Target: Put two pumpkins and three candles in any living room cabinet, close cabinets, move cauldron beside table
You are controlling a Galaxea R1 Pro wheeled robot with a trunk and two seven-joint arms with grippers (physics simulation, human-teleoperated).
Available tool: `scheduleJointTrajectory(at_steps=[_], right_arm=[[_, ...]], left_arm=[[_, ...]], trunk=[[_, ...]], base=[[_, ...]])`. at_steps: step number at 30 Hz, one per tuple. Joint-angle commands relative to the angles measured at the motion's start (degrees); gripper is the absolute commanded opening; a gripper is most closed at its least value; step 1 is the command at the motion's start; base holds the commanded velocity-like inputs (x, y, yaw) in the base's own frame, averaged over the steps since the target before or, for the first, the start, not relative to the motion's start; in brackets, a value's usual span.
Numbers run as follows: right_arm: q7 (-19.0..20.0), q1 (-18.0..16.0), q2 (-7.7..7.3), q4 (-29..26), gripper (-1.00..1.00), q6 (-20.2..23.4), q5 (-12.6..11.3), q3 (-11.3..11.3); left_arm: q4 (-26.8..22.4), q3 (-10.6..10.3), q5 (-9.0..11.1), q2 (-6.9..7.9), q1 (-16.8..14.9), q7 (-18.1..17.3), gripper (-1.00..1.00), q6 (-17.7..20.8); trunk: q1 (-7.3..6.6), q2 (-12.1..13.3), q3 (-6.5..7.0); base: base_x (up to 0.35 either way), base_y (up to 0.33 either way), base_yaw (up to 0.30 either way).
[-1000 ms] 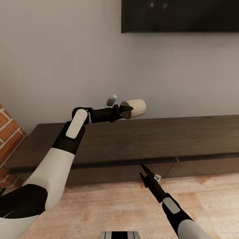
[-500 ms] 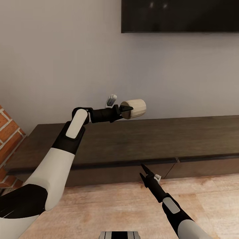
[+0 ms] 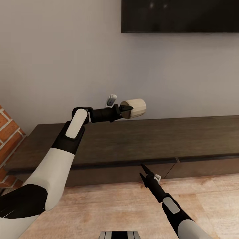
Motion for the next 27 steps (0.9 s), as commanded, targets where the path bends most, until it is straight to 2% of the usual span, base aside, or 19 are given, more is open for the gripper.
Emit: scheduleJointTrajectory(at_steps=[1,5,27], right_arm=[[0.06,-0.02,0.0,0.01,1.0,0.52,-0.44,-0.11],[0.03,-0.02,0.02,0.01,1.0,0.52,-0.44,-0.11],[0.05,-0.02,0.02,0.01,1.0,0.52,-0.44,-0.11]], left_arm=[[0.01,0.05,-0.47,-0.03,-0.03,-0.52,-1.0,0.16],[0.0,0.05,-0.47,-0.01,-0.03,-0.52,-1.0,0.16],[0.0,0.05,-0.47,-0.01,-0.03,-0.48,-1.0,0.16]], trunk=[[-0.01,-0.02,-0.04],[-0.06,0.01,0.4],[-0.06,0.01,0.4]], base=[[0.0,0.0,0.0],[0.0,0.0,0.0],[0.007,0.0,0.0]])
